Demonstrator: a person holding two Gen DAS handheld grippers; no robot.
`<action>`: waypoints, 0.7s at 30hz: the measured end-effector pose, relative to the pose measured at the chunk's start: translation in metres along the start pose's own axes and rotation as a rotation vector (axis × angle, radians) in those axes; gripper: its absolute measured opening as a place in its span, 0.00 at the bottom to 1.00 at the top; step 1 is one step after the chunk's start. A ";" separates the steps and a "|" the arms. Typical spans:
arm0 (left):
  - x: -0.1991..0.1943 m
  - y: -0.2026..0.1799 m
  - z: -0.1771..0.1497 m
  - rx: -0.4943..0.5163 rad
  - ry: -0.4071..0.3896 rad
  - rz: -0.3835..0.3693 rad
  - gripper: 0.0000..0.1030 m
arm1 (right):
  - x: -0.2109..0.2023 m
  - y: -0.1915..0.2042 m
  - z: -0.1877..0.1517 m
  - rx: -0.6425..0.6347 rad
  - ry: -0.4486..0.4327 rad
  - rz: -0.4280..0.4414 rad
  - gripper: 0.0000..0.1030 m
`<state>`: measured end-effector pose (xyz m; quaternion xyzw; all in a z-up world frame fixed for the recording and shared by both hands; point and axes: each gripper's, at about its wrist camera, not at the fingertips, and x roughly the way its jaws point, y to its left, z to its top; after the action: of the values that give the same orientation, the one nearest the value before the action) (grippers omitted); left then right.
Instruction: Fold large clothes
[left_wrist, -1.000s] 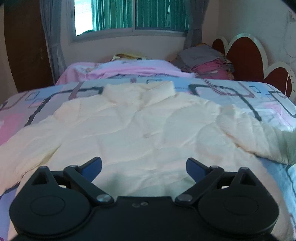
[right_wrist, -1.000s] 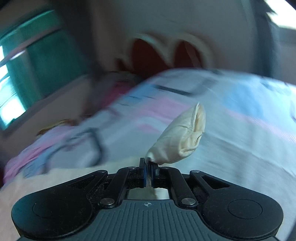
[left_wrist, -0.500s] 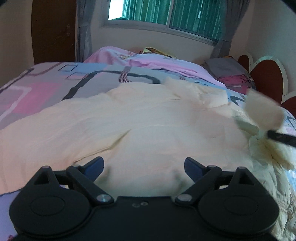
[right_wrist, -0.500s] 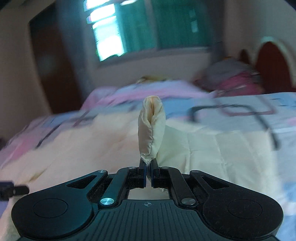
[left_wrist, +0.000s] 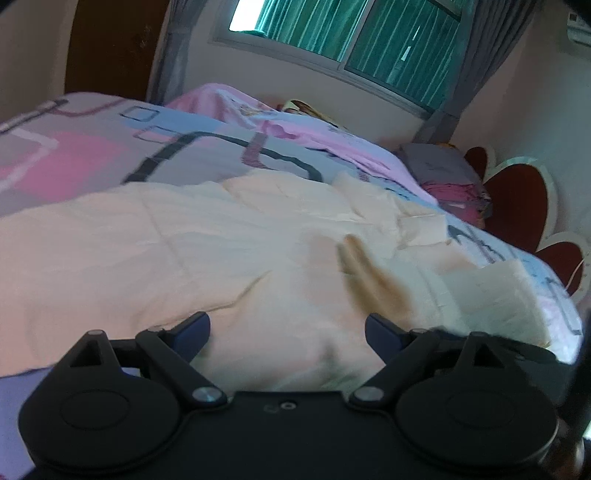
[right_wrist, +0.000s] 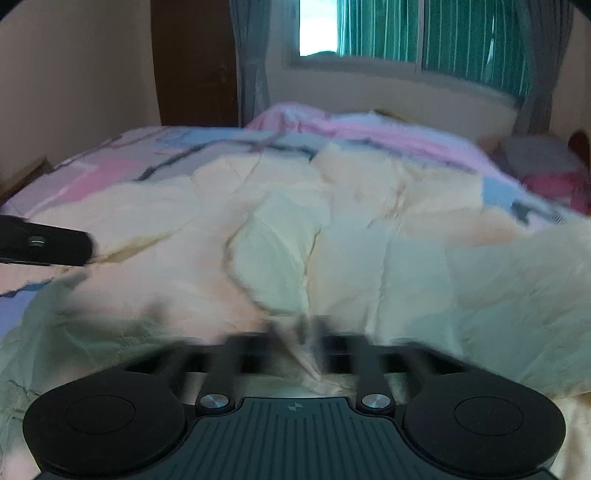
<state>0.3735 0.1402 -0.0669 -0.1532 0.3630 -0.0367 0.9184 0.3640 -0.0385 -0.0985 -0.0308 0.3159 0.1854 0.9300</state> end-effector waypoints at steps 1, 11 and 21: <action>0.005 -0.003 0.001 -0.007 0.004 -0.019 0.91 | -0.012 -0.004 0.000 -0.003 -0.048 0.001 0.88; 0.081 -0.027 0.013 -0.033 0.124 -0.163 0.72 | -0.084 -0.136 0.002 0.342 -0.154 -0.201 0.46; 0.050 -0.043 0.018 0.063 -0.097 -0.115 0.07 | -0.085 -0.224 -0.024 0.584 -0.096 -0.273 0.31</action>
<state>0.4241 0.0951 -0.0737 -0.1465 0.3073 -0.0933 0.9356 0.3698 -0.2786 -0.0805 0.2042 0.3043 -0.0382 0.9296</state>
